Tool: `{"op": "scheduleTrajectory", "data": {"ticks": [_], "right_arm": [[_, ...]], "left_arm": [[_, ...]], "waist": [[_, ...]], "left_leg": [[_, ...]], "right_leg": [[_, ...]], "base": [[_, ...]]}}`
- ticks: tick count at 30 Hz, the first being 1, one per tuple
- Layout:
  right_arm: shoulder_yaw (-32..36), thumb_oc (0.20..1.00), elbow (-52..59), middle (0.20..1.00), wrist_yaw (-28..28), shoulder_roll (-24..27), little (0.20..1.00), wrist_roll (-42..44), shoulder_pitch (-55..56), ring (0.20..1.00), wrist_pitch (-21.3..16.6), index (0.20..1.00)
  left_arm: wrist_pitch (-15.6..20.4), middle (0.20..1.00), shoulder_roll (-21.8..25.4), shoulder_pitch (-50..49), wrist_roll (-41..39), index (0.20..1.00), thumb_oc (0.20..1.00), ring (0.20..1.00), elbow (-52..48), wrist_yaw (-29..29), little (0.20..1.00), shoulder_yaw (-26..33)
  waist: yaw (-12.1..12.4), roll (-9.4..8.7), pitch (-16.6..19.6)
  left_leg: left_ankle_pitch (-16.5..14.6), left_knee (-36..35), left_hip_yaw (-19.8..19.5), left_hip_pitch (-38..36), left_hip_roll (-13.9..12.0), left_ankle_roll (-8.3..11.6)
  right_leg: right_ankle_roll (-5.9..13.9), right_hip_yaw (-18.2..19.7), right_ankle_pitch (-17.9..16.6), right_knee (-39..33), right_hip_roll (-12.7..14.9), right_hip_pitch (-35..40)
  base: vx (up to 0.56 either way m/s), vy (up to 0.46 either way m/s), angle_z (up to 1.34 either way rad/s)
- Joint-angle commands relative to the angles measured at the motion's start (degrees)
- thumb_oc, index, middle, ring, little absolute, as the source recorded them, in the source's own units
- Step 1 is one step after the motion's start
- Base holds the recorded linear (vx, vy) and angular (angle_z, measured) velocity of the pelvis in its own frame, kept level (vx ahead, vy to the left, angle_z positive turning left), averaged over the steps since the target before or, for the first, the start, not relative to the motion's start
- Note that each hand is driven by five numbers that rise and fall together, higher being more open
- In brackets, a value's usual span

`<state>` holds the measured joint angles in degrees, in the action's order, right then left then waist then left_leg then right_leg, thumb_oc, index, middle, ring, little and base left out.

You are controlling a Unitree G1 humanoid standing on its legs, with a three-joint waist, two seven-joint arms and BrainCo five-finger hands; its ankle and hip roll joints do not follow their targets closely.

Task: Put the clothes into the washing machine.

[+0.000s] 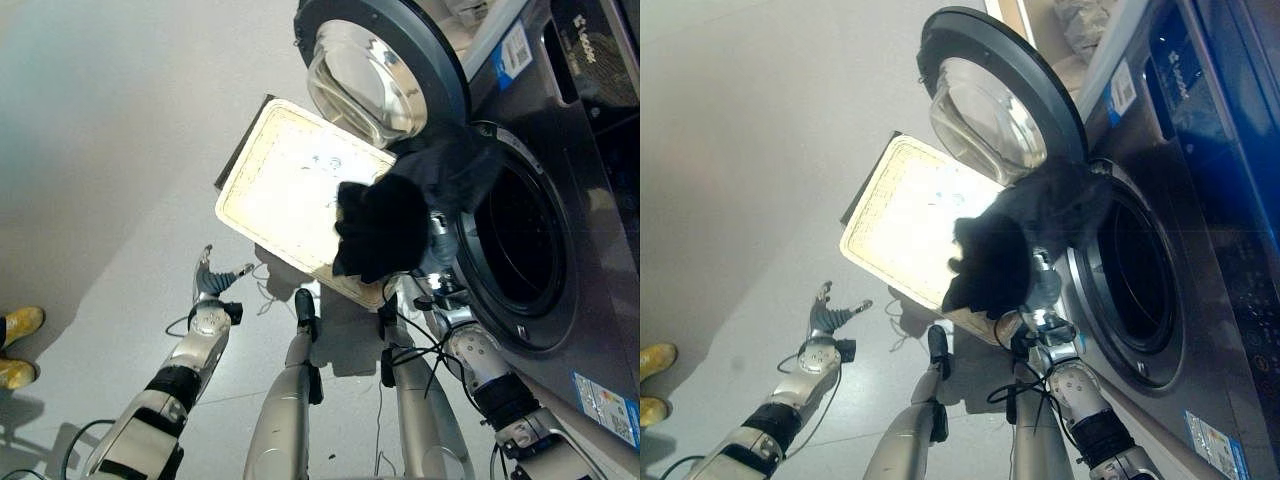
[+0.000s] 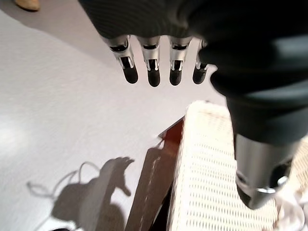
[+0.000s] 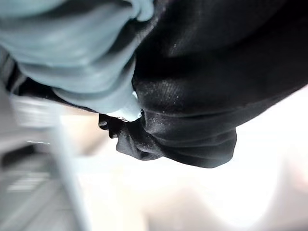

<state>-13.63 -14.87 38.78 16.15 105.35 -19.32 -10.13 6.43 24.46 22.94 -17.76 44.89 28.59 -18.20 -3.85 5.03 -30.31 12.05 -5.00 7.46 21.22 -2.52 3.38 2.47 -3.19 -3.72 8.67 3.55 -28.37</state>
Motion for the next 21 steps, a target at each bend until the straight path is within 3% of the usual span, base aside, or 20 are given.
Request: {"op": "scheduleTrajectory", "data": {"ticks": [1,7,10,12,16,19,21], "right_arm": [[4.56,0.2,4.67,0.2,-2.36,-1.23,0.2,7.16,-0.04,0.2,-12.21,0.2],[15.63,0.2,-0.19,0.2,-14.81,-0.45,0.2,7.65,-1.24,0.2,-29.61,0.2],[20.02,0.2,-3.45,0.2,-19.89,1.64,0.2,7.65,-3.48,0.2,-33.58,0.2],[23.79,0.2,-7.25,0.2,-27.22,4.94,0.2,4.59,-6.64,0.2,-37.42,0.2],[28.38,0.2,-15.76,0.2,-40.04,12.7,0.2,-4.3,-13.81,0.2,-37.55,0.2],[29.04,0.2,-19.79,0.2,-41.69,16.23,0.2,-5.49,-16.74,0.2,-35.6,0.2],[28.94,0.2,-25.16,0.2,-44.2,21.64,0.2,-6.45,-21.17,0.2,-34.24,0.2]], "left_arm": [[5.18,1.0,-1.2,1.57,-2.6,1.0,1.0,1.0,2.26,0.16,1.0,3.27],[8.33,1.0,-3.71,-1.23,-5.23,1.0,1.0,1.0,7.95,-1.5,1.0,3.3],[9.04,1.0,-4.14,-1.48,-5.47,1.0,1.0,1.0,10.55,-2.96,1.0,3.47],[9.03,1.0,-4.44,-1.13,-6.05,1.0,1.0,1.0,12.69,-4.5,1.0,2.99],[9.1,1.0,-5.47,-0.26,-6.3,1.0,1.0,1.0,14.0,-5.58,1.0,1.24],[9.26,1.0,-5.68,0.25,-6.32,1.0,1.0,1.0,13.57,-5.75,1.0,0.37],[9.66,1.0,-5.46,0.52,-5.83,1.0,1.0,1.0,10.55,-5.72,1.0,-1.57]], "waist": [[-2.74,1.49,0.52],[-4.34,4.56,0.52],[-4.61,5.58,0.52],[-4.84,6.62,0.52],[-4.49,8.38,0.52],[-4.07,9.18,0.52],[-2.97,10.27,0.52]], "left_leg": [[-7.14,2.84,1.46,-0.27,6.46,-1.37],[-7.41,3.23,3.16,-0.45,7.02,-1.09],[-7.27,3.73,3.92,0.11,7.04,-0.93],[-7.25,4.33,4.44,0.31,7.14,-0.72],[-6.93,5.78,4.49,2.26,7.2,-0.37],[-6.74,6.51,4.4,3.64,7.27,-0.22],[-6.41,8.03,3.99,6.56,7.33,-0.02]], "right_leg": [[3.65,-1.86,1.09,-1.59,-0.21,1.08],[3.42,-0.41,1.91,-0.88,0.04,0.46],[3.28,0.05,1.63,-0.75,0.11,-0.15],[3.09,0.48,1.91,-0.12,0.16,-0.52],[2.71,1.04,2.77,2.12,0.02,-2.58],[2.5,1.14,3.2,3.41,-0.01,-4.01],[2.1,0.96,4.2,6.32,-0.18,-7.02]], "base": [[0.06,0.044,-0.4],[0.05,0.041,-0.22],[0.05,0.003,-0.22],[0.09,-0.02,-0.11],[0.06,-0.04,-0.04],[0.04,-0.058,-0.05],[0.04,-0.177,-0.09]]}}
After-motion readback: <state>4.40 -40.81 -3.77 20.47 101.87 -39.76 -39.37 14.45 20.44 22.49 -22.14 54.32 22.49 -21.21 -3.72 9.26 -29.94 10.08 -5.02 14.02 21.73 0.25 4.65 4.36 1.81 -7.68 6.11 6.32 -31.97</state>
